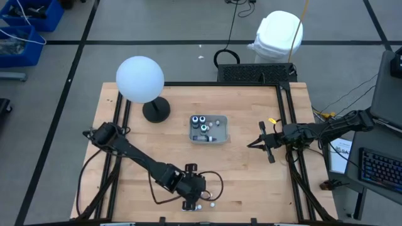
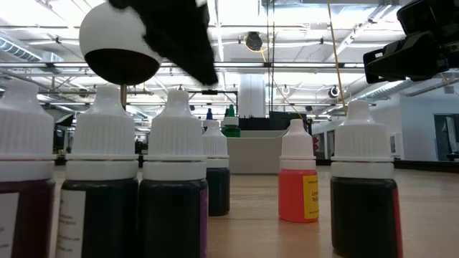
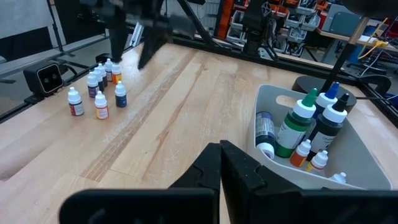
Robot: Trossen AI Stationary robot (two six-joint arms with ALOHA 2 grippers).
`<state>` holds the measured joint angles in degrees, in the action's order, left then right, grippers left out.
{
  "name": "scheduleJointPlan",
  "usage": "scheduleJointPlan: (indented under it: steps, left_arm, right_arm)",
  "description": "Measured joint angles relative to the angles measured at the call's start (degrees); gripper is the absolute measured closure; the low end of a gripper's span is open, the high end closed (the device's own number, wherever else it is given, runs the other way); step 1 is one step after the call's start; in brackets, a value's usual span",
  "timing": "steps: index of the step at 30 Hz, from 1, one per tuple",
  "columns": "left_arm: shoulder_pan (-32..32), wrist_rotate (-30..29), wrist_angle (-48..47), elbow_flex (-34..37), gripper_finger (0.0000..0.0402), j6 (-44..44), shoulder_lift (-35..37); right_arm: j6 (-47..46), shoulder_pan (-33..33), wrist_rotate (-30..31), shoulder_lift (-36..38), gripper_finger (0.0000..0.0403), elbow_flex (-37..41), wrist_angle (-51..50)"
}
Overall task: Pick & Place food coloring
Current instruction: Put the small blue food coloring bottle into the gray bin
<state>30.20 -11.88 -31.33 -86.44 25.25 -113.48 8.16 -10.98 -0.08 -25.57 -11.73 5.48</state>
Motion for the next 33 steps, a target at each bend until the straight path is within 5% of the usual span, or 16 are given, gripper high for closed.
scheduleJointPlan:
  steps: [9, 33]
  left_arm:
    - [-0.4, 4.8, 1.8, 0.1, 0.0172, -0.6, -4.1]
    - [-0.8, 6.3, 4.8, 0.1, 0.0172, 0.4, -7.4]
  right_arm:
    - [-1.0, 0.0, 0.0, -0.3, 0.0403, 0.0, 0.1]
    - [-0.5, 0.0, 0.0, -0.5, 0.0403, 0.0, 0.1]
